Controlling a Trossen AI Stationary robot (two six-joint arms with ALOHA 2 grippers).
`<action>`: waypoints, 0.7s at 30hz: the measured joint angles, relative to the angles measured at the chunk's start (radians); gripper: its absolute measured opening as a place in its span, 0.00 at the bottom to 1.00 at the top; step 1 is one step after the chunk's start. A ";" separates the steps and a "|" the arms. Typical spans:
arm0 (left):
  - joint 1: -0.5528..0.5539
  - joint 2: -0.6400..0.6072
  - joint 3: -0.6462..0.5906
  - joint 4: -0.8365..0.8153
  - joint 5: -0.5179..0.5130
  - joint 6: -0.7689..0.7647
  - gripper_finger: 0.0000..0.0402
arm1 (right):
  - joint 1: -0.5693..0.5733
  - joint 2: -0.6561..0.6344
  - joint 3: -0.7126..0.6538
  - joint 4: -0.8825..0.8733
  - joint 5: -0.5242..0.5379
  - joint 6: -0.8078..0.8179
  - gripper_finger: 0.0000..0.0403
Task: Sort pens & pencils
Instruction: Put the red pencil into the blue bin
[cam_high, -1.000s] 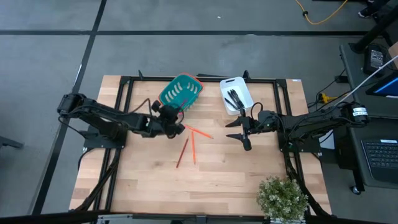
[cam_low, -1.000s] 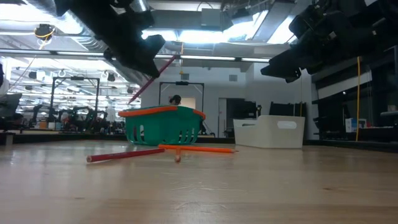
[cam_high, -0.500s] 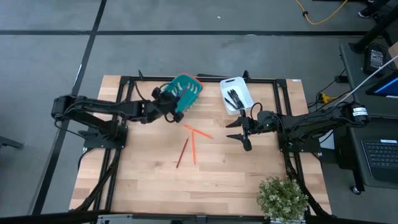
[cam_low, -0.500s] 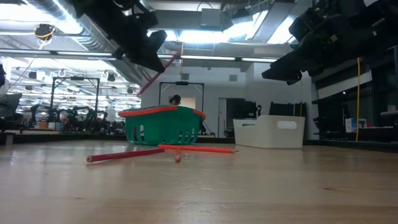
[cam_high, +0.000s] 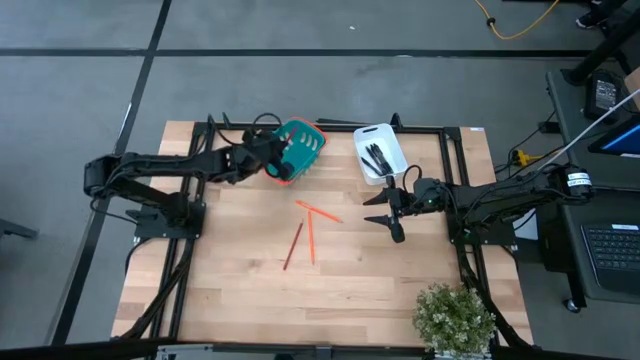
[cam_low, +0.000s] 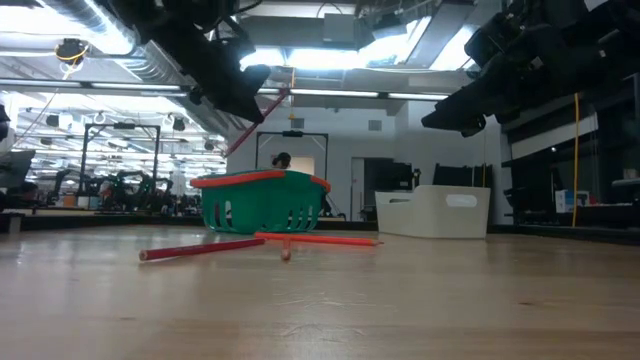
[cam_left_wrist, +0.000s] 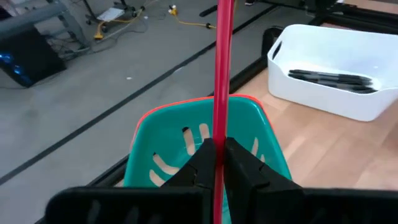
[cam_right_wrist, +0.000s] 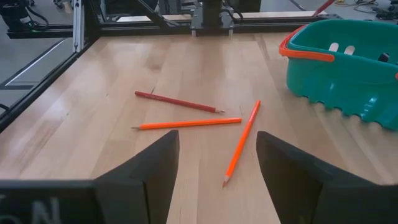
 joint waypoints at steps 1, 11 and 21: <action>0.011 0.000 0.000 0.002 0.018 0.006 0.03 | 0.000 0.000 0.000 0.000 0.000 0.000 0.54; 0.147 0.007 0.000 0.011 0.242 0.027 0.03 | 0.000 0.000 0.000 -0.005 0.042 -0.003 0.54; 0.268 0.081 0.030 -0.027 0.442 0.036 0.03 | 0.000 0.000 0.000 -0.008 0.045 -0.003 0.54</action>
